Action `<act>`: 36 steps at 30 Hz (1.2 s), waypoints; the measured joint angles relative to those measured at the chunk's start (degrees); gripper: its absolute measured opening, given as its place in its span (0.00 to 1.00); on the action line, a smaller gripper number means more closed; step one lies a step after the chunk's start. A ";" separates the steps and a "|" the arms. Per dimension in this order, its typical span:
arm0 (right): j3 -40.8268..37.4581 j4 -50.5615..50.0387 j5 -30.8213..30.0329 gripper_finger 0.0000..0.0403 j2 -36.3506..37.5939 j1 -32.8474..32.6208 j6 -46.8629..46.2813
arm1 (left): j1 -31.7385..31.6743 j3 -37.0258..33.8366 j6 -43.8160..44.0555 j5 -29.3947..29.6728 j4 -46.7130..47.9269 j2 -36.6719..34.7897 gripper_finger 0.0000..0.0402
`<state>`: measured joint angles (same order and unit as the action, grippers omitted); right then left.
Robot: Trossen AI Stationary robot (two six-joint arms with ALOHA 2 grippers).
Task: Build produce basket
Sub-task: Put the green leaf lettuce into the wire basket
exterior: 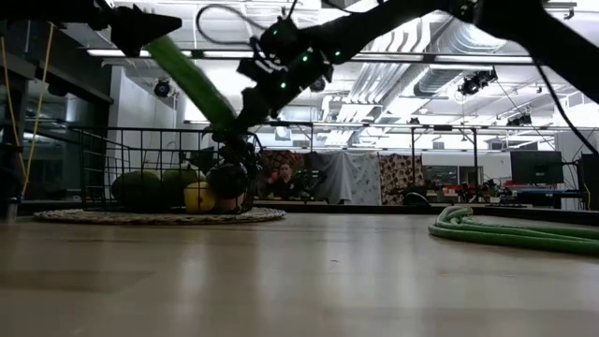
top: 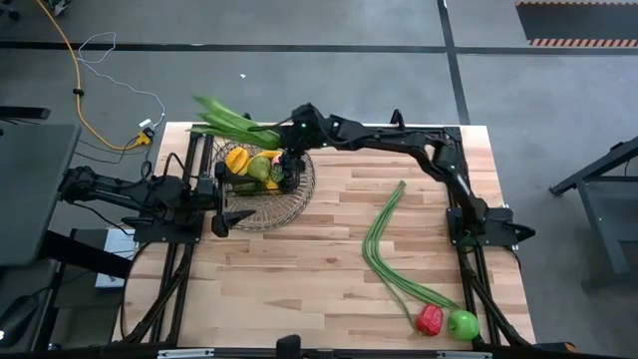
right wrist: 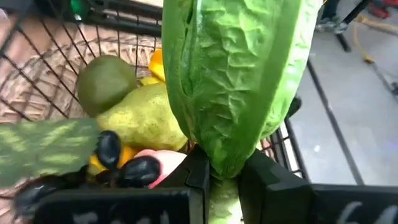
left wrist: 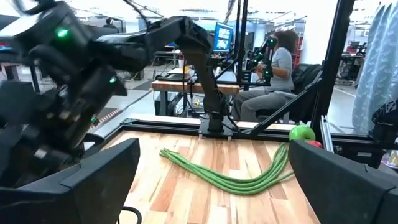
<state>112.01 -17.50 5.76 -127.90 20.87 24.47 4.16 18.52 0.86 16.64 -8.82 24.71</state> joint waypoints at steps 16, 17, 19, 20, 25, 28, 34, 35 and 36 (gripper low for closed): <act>4.39 -5.05 -7.57 0.19 -5.02 0.95 1.04 | 0.01 0.00 -0.02 0.28 -0.02 0.00 1.00; 4.38 -5.06 -8.31 0.20 -5.02 0.91 1.04 | 0.02 0.00 -0.02 0.32 -0.02 0.00 1.00; 4.37 -5.09 -9.58 0.22 -5.02 0.87 1.05 | 0.01 0.00 -0.02 0.47 -0.02 0.00 1.00; 4.37 -5.05 -9.80 0.23 -5.02 0.86 0.92 | 0.01 0.00 -0.02 0.48 -0.02 0.00 1.00; 4.85 -5.62 -10.35 0.30 -5.02 0.85 0.07 | 0.02 0.00 -0.02 0.48 -0.02 0.01 1.00; 4.92 -5.34 -12.99 0.36 -4.97 0.67 0.02 | 0.02 0.00 -0.02 0.48 -0.02 0.02 1.00; 4.94 -5.80 -15.79 0.49 -4.25 0.21 0.23 | 0.00 0.00 -0.02 0.48 -0.02 0.02 1.00; 4.94 -5.84 -15.80 0.51 -3.95 0.18 0.17 | 0.00 0.00 -0.02 0.48 -0.02 0.02 1.00; 4.94 -6.37 -15.78 0.52 -3.58 0.18 0.00 | 0.00 0.00 -0.02 0.47 -0.02 0.02 1.00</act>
<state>116.95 -23.87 -10.02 -131.48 21.06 24.47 4.16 18.52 0.84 17.11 -8.84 24.73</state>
